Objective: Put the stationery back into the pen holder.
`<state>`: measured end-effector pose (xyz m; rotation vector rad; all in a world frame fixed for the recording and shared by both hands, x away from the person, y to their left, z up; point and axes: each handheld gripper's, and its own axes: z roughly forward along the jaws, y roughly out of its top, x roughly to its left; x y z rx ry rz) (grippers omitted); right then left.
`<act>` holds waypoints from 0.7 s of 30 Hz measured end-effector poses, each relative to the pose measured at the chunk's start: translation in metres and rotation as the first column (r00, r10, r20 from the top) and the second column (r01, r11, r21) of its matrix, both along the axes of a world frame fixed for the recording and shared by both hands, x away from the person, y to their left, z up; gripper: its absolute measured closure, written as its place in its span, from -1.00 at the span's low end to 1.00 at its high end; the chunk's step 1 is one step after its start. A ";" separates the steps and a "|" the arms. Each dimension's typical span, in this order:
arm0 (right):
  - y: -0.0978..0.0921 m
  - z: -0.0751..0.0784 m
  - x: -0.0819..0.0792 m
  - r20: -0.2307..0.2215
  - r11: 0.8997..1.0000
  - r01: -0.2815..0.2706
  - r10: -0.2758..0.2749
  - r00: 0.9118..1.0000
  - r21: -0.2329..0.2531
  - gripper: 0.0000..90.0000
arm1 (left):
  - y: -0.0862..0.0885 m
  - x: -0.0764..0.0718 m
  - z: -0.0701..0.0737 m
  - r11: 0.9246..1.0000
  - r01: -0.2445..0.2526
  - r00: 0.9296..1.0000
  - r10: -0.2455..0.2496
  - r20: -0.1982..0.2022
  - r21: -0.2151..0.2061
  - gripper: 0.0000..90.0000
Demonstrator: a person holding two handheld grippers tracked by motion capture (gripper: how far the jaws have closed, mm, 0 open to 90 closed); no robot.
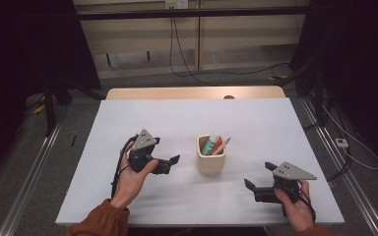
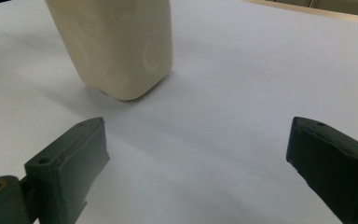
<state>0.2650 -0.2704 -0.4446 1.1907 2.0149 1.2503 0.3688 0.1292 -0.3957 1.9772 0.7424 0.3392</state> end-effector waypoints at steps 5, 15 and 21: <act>0.000 0.000 0.000 -0.003 1.000 0.003 -0.003 1.000 0.001 -0.89 | 0.012 -0.008 0.002 1.000 -0.019 1.000 0.019 0.011 0.003 -0.87; 0.000 0.000 0.000 0.000 1.000 0.000 0.000 1.000 -0.001 -0.89 | 0.033 -0.020 -0.008 0.999 -0.042 0.999 0.042 -0.027 -0.004 -0.87; 0.000 0.000 0.000 -0.001 1.000 0.001 -0.001 1.000 0.000 -0.89 | 0.045 -0.027 -0.014 0.998 -0.061 0.998 0.061 -0.007 0.020 -0.87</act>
